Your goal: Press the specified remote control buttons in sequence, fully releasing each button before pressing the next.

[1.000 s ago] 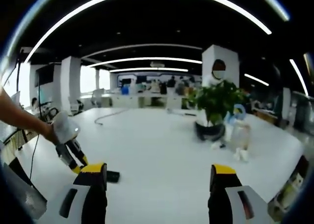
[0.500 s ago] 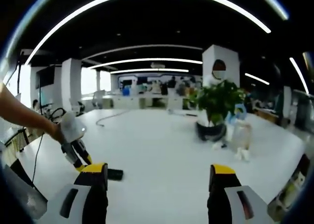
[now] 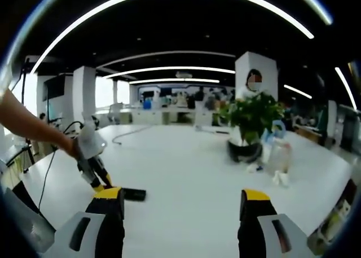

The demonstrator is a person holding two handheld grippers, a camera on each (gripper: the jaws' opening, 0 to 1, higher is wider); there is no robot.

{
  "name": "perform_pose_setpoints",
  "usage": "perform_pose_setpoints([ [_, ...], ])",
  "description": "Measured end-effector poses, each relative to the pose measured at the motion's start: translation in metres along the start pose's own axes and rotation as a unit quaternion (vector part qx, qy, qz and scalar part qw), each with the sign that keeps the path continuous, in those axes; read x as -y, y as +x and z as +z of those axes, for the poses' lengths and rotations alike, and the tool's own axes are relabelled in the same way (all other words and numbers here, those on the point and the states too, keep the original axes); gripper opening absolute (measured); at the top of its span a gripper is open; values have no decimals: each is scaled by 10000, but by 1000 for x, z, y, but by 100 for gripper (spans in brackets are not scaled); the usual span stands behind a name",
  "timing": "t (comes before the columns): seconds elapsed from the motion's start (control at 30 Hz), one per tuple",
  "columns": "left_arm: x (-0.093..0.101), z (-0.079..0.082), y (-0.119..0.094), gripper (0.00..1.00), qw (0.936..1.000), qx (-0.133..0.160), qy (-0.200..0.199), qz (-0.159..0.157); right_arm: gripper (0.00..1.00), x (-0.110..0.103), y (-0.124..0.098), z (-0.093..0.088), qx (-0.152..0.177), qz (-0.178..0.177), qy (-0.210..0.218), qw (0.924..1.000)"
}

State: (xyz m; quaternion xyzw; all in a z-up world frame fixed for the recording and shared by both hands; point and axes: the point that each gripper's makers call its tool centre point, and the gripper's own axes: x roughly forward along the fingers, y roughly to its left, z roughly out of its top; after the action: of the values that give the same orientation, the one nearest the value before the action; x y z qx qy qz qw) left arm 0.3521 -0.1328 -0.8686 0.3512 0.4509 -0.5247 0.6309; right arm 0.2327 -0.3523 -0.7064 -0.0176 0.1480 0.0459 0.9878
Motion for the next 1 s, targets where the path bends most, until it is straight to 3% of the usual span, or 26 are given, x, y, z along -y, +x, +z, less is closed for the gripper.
perform_pose_setpoints([
  [1.0,-30,9,2,24,9986,-514,104,-46,80,-1,2,-4,-84,2,-61,9999],
])
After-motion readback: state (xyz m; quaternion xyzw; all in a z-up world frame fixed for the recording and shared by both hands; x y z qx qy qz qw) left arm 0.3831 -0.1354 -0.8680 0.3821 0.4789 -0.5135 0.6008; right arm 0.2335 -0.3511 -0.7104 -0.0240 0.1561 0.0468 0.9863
